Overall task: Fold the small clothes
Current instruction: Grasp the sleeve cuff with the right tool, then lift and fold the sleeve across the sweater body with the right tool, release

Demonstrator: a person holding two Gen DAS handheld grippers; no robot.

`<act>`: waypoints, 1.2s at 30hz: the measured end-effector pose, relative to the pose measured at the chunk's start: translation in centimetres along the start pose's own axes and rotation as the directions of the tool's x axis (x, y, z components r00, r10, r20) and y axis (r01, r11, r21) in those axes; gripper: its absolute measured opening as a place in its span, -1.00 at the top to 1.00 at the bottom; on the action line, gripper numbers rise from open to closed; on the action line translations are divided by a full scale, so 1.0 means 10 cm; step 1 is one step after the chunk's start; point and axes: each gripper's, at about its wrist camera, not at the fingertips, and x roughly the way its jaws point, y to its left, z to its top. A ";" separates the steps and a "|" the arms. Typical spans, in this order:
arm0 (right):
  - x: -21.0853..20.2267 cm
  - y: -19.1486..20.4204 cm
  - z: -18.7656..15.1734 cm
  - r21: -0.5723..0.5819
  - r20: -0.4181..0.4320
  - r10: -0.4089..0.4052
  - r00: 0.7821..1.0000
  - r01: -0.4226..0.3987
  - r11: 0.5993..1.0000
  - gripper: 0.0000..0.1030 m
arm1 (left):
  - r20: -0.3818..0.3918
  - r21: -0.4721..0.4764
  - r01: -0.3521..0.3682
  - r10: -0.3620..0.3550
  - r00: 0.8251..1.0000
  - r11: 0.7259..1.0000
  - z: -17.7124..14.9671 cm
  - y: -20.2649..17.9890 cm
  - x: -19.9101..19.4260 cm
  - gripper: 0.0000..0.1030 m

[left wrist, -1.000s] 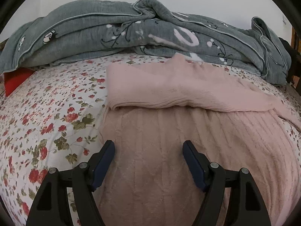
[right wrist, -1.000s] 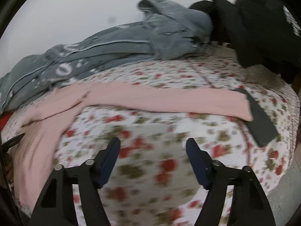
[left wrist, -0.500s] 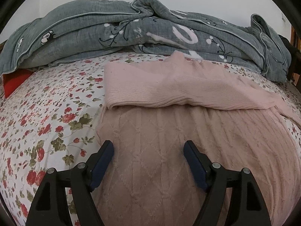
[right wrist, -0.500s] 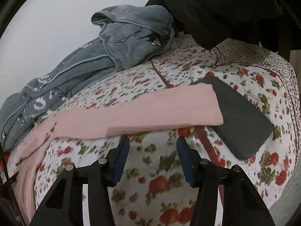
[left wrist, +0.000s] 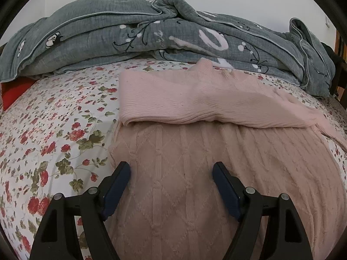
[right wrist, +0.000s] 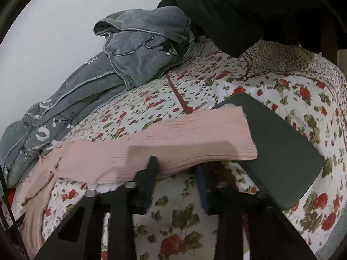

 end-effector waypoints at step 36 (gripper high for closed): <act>-0.68 4.11 -0.06 -0.505 0.106 0.323 0.941 -0.229 0.832 0.89 | 0.049 -0.168 -0.006 0.014 0.999 0.986 -0.11 1.53 -0.81 -0.53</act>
